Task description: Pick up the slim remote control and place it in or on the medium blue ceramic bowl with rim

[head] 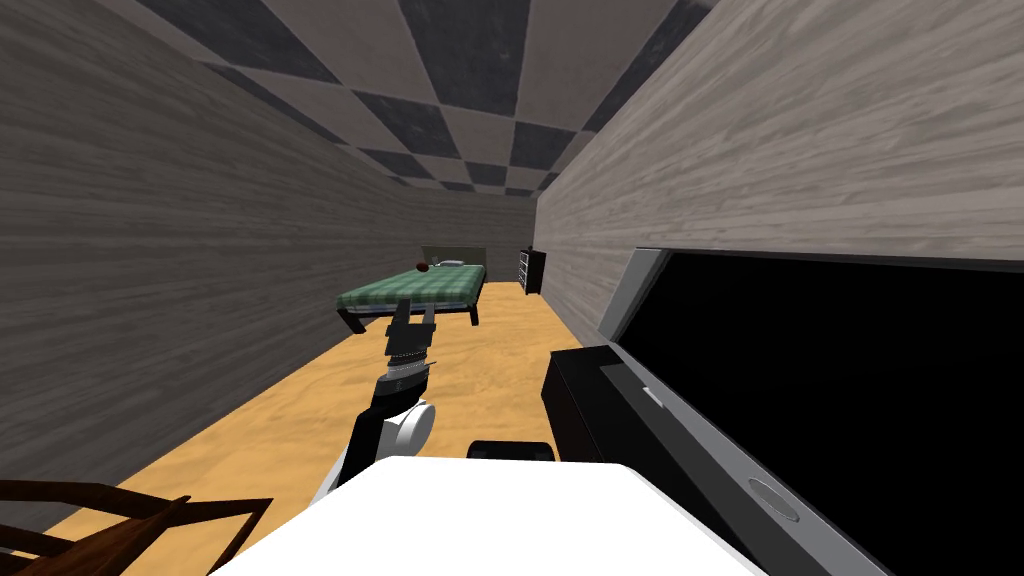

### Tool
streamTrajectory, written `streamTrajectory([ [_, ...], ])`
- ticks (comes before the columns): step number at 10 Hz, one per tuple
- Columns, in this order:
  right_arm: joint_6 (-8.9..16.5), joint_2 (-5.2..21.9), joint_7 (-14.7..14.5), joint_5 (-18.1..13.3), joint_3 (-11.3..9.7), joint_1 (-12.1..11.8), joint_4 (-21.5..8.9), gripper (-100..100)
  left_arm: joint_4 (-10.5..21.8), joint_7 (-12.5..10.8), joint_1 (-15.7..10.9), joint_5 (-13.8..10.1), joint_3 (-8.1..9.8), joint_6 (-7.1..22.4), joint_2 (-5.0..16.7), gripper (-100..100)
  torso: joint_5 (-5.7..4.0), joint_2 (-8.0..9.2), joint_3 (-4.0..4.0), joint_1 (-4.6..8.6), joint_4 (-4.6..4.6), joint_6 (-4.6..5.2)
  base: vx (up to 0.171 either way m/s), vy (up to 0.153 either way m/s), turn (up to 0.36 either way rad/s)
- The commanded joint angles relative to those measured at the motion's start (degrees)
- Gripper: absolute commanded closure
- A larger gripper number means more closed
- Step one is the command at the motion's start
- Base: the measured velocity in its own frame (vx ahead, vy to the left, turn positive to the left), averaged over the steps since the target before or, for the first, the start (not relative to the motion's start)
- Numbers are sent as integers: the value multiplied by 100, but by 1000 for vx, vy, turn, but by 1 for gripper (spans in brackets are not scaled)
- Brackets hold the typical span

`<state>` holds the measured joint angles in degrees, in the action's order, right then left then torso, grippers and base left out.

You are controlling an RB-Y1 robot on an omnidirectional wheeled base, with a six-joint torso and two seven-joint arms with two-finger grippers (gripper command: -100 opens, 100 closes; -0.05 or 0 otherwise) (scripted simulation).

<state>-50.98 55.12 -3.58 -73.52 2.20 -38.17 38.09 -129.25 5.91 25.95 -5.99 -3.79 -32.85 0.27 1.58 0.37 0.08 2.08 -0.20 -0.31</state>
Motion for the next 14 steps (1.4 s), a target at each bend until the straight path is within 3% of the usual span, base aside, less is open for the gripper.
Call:
streamTrajectory([
  [1,-54,168,99,9,79,-91,121,100,0,0,0,0,0,0,0,0,0,0,0,0,0,0,-44,-15,-77],
  [3,-207,388,144,-25,240,-104,217,100,0,0,0,0,0,0,0,0,10,9,5,2,0,-4,-55,1,-127],
  [6,-446,605,146,-184,492,72,363,100,0,0,0,0,0,0,0,0,24,39,20,15,2,3,-95,-33,-260],
  [8,-446,605,146,-184,492,72,363,100,0,0,-1,0,0,0,0,0,24,36,21,29,6,-13,-53,-16,-37],
  [12,-683,766,76,-439,779,448,492,100,0,0,0,0,0,0,0,0,32,30,17,68,6,-19,-71,-30,-252],
  [13,-697,746,16,-372,761,384,415,100,0,0,-1,0,0,0,0,0,30,38,23,70,9,-25,-48,-9,-46],
  [14,-702,750,23,-383,767,381,424,-100,0,0,-1,0,-1,0,0,0,26,22,16,67,9,-37,-10,1,1],
])
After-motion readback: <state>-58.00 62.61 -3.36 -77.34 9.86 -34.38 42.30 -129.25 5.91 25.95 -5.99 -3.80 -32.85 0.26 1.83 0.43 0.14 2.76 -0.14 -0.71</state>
